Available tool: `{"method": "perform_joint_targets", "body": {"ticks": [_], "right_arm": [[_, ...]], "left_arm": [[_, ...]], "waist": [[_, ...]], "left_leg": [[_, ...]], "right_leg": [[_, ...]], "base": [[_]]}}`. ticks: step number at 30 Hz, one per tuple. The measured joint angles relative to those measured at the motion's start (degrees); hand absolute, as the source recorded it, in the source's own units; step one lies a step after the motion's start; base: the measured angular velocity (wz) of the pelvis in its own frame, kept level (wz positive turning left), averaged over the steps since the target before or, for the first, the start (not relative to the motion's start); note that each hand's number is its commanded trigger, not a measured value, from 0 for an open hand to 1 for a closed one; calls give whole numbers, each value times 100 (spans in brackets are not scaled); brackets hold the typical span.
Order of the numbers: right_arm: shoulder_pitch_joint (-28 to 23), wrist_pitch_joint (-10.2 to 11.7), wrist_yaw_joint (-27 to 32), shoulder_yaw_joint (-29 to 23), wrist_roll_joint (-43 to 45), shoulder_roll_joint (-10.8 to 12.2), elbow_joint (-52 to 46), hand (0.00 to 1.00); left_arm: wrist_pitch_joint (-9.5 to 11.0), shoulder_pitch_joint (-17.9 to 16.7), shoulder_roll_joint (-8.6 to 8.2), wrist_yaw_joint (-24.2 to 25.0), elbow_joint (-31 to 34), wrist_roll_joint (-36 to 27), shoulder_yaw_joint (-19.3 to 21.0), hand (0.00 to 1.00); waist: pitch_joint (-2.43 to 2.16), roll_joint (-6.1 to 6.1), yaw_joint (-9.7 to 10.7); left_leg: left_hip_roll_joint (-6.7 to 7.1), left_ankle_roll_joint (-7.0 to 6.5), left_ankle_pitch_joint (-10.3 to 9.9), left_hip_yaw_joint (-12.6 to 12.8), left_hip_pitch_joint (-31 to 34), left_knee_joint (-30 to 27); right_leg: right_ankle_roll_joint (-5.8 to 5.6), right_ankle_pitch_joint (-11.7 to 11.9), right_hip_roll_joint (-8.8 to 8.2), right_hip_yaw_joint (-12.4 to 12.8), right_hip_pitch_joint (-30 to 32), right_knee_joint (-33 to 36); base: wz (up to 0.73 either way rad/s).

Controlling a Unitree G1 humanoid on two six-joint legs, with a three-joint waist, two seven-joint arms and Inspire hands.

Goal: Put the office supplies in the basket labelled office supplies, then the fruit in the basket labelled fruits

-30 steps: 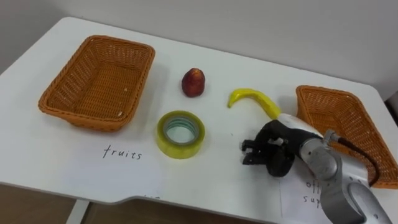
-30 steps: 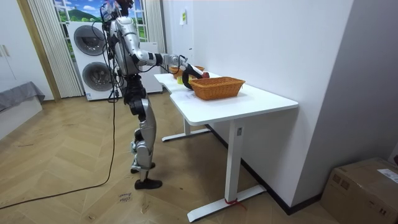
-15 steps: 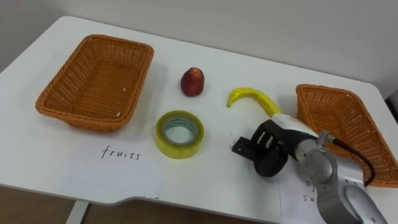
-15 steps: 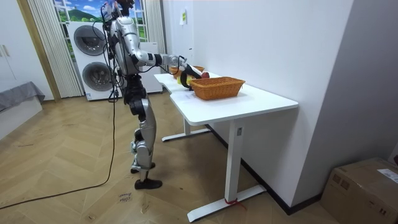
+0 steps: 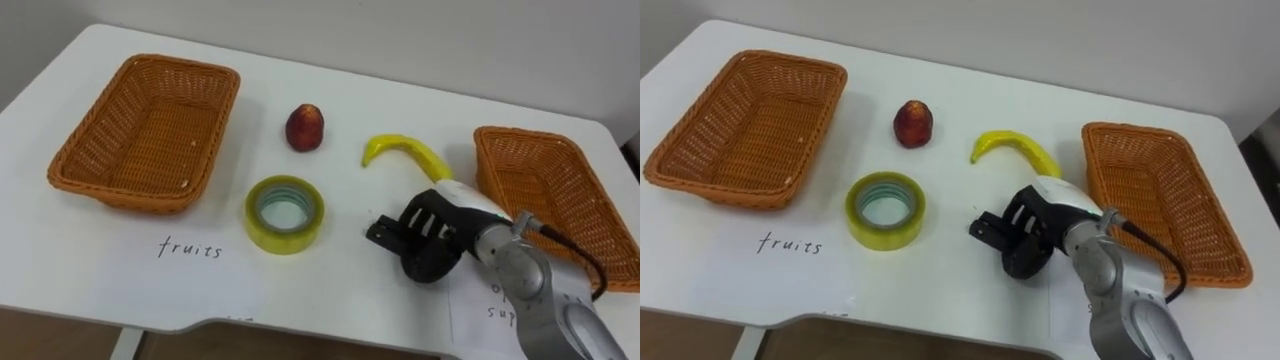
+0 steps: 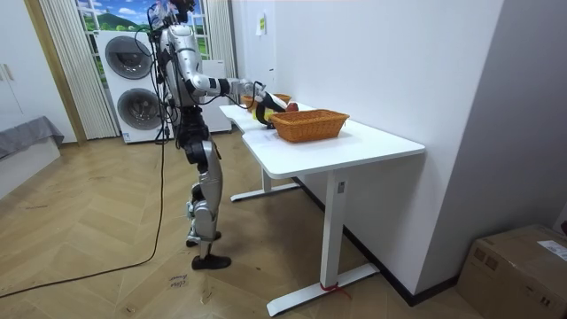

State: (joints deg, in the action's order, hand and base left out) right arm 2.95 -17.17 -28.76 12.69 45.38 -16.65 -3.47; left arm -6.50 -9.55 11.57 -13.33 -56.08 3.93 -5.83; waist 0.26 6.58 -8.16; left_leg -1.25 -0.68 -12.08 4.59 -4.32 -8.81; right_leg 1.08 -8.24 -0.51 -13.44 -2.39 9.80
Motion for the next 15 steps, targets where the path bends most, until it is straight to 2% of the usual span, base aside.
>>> {"method": "perform_joint_targets", "body": {"ticks": [1, 6, 10, 15], "right_arm": [[-14, 64, -10, -50, -74, 48, -32, 100], [-104, 275, -5, -51, -699, 76, -228, 100], [-106, 362, 20, -106, -1375, 87, -341, 100], [-96, 469, 132, -370, -1636, 77, -550, 100]], "left_arm": [[36, 0, -34, 4, -1, 0, 5, 0], [196, -26, -97, 40, -128, -100, 70, 0], [231, -126, -155, 51, -136, -106, 331, 0], [227, -186, -179, 163, -268, -106, 574, 0]], "waist": [[-16, -29, 14], [-27, -64, 47], [-20, -71, 92], [1, -73, 116]], "left_leg": [[6, -2, 12, 10, -4, 3], [10, -6, 16, 10, -17, 7], [-5, -8, 17, 2, -19, 7], [-7, -8, 17, -6, -1, 11]], "right_leg": [[0, 0, 2, 38, 23, 0], [-1, 0, -10, 79, 27, -2], [-1, 0, -38, 83, 26, -7], [-1, 0, -34, 73, 31, -7]], "base": [[-8], [-3], [0], [0]]}}
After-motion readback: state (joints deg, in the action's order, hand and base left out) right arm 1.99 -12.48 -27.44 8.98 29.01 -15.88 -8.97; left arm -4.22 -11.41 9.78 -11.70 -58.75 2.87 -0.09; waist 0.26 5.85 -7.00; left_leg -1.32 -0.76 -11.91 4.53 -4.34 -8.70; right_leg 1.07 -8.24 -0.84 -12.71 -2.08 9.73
